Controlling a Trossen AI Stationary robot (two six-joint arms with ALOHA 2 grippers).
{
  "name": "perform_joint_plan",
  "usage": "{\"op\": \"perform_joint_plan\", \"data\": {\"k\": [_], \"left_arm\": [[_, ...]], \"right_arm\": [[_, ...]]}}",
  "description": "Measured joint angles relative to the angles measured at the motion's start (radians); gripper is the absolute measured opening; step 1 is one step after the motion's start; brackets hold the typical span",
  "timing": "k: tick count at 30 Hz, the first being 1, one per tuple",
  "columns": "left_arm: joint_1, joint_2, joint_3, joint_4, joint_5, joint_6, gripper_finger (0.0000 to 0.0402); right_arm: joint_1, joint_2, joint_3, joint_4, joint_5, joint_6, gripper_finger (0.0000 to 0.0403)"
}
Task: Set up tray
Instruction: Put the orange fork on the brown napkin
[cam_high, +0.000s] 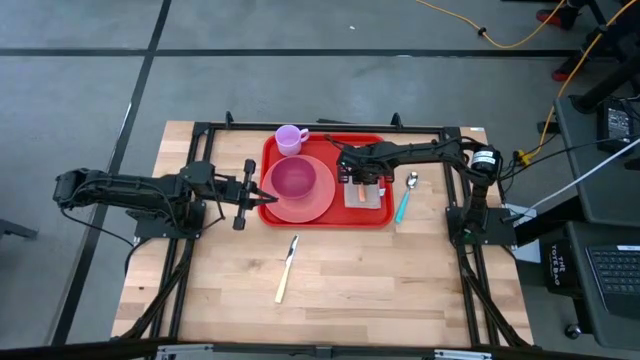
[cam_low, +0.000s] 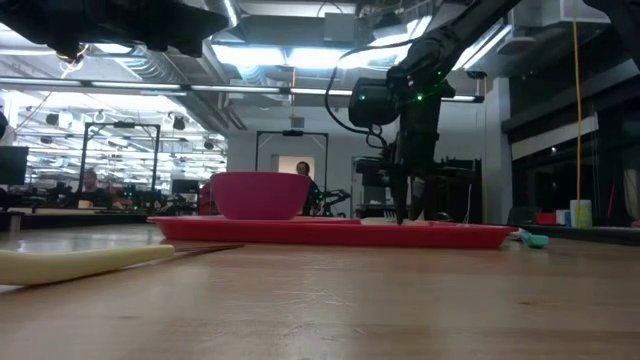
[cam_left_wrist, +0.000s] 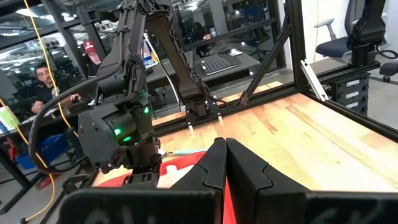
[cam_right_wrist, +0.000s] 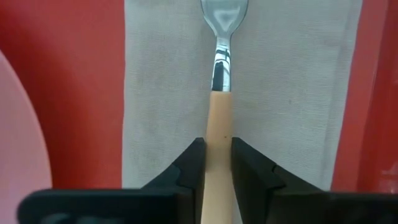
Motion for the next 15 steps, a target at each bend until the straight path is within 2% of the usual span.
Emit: {"op": "perform_joint_plan", "data": {"k": [15], "left_arm": [[0.000,0.000,0.000,-0.011,0.000,0.000,0.0004]], "right_arm": [[0.000,0.000,0.000,0.000,0.001,-0.003,0.0078]]}}
